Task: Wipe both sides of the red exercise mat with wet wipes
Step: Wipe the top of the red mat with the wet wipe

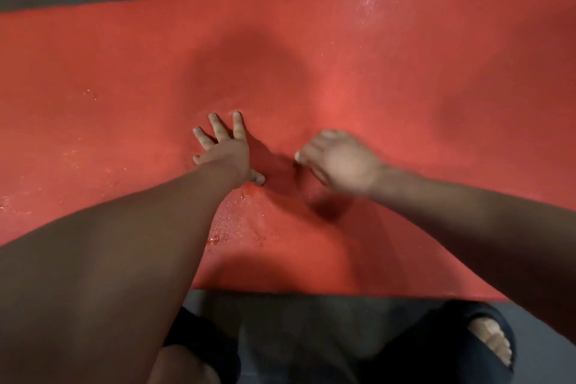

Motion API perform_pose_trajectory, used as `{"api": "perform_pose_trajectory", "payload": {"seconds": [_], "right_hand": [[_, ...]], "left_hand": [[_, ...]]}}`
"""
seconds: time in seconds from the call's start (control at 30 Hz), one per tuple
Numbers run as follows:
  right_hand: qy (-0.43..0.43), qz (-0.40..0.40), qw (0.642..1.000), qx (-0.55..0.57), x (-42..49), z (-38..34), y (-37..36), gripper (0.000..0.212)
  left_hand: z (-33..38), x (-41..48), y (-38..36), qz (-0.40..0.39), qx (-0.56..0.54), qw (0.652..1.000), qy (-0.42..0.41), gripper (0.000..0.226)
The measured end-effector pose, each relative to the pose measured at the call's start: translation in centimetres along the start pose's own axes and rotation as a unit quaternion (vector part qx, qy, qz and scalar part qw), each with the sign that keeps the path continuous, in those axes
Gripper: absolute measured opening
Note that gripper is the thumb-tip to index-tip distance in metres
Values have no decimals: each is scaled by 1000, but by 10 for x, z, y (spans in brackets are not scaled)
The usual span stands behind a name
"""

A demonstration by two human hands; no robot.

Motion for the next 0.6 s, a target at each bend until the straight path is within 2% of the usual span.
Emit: {"api": "perform_pose_trajectory", "payload": {"seconds": [0.07, 0.13, 0.23, 0.3, 0.33, 0.4, 0.47, 0.53, 0.6], "right_hand": [[47, -1, 999, -17, -4, -3, -4, 11], [22, 32, 998, -43, 8, 11, 1, 21], [-98, 99, 989, -56, 39, 45, 20, 31], [-191, 115, 974, -33, 52, 64, 32, 32], [-206, 120, 971, -20, 56, 66, 33, 32], [-156, 114, 981, 6, 59, 53, 25, 29], [-14, 59, 998, 19, 53, 22, 11, 20], [125, -6, 992, -11, 39, 0, 3, 12], [171, -31, 984, -51, 41, 6, 10, 12]], "left_hand": [[-3, 2, -2, 5, -4, 1000, -4, 145], [-3, 4, -3, 6, -5, 1000, -5, 146], [-2, 6, -3, 3, -11, 1000, -1, 147], [-1, 7, -2, 3, -18, 1000, -3, 148], [0, 7, -1, 2, -21, 1000, -4, 148], [-1, 8, -1, -1, -23, 1000, -7, 147], [-3, 9, -1, -4, -19, 1000, -6, 147], [-3, 10, -2, -6, -15, 1000, 0, 147], [0, 11, -1, -9, -16, 1000, 3, 148]]}}
Point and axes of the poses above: each hand's wrist, its own x-axis towards the middle knuckle, its own y-axis out of the back of the hand, z = x × y, the point moved 3 cm from there along x, towards the middle knuckle, and after that the axes turned 11 degrees about -z, right-handed, at the moved point
